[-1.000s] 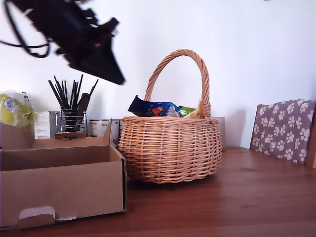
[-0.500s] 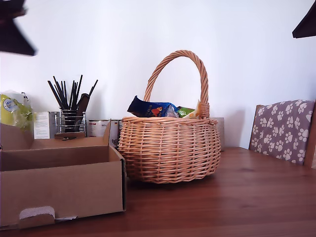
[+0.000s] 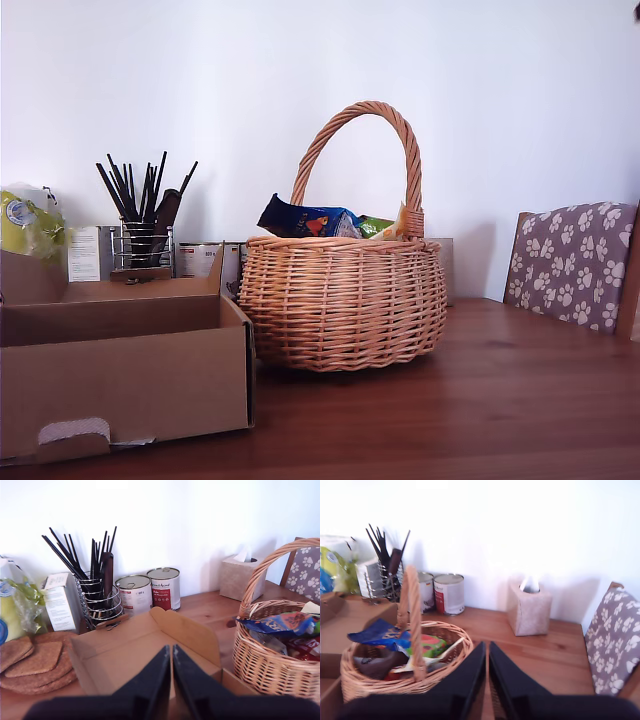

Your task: Move the bags of Easter eggs from the cardboard box on the left into the woven basket on the right side.

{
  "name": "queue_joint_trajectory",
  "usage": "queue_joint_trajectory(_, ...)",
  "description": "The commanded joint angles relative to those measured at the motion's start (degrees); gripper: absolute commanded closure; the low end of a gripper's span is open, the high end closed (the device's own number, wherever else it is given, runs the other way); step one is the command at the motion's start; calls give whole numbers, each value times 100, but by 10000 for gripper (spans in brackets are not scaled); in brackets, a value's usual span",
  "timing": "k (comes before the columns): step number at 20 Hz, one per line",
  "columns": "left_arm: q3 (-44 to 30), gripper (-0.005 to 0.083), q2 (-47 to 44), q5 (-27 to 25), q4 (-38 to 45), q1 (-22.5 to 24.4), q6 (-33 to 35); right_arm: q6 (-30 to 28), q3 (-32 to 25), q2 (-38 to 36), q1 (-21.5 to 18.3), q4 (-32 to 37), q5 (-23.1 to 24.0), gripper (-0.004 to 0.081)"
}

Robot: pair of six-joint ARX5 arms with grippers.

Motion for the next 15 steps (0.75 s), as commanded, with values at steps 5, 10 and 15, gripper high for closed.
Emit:
queue_joint_trajectory(5, -79, 795, -234, 46, -667, -9, -28, 15, 2, -232, 37, -693, -129, 783)
queue_joint_trajectory(10, -79, 795, -179, 48, -1099, -9, -28, 15, 2, -149, 37, -1298, -120, 783)
queue_joint_trajectory(15, -79, 795, -177, 48, -1421, -9, -28, 15, 2, -116, 37, -1827, -120, 783)
